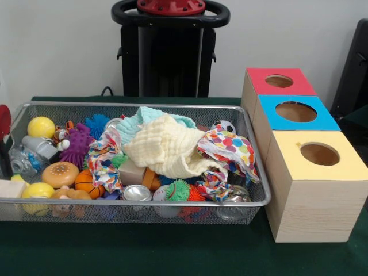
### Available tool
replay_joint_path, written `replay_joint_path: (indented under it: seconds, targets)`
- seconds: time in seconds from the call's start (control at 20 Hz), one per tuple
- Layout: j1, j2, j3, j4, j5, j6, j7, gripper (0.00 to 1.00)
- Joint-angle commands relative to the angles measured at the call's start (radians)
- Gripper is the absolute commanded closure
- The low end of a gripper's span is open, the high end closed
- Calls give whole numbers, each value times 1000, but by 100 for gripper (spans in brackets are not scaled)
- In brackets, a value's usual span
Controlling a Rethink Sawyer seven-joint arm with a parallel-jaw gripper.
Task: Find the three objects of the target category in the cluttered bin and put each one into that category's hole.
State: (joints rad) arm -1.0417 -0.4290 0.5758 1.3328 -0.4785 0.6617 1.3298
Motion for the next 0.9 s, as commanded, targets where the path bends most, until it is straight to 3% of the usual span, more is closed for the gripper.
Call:
replay_joint_path:
  seconds: [0.05,0.15,0.65,0.9]
  targets:
    - [27,70,62,-6,-50,81,-230,0]
    - [49,91,25,-30,-27,156,-181,0]
    - [70,90,-55,23,-2,246,-67,0]
    - [46,114,-44,56,9,300,-107,0]
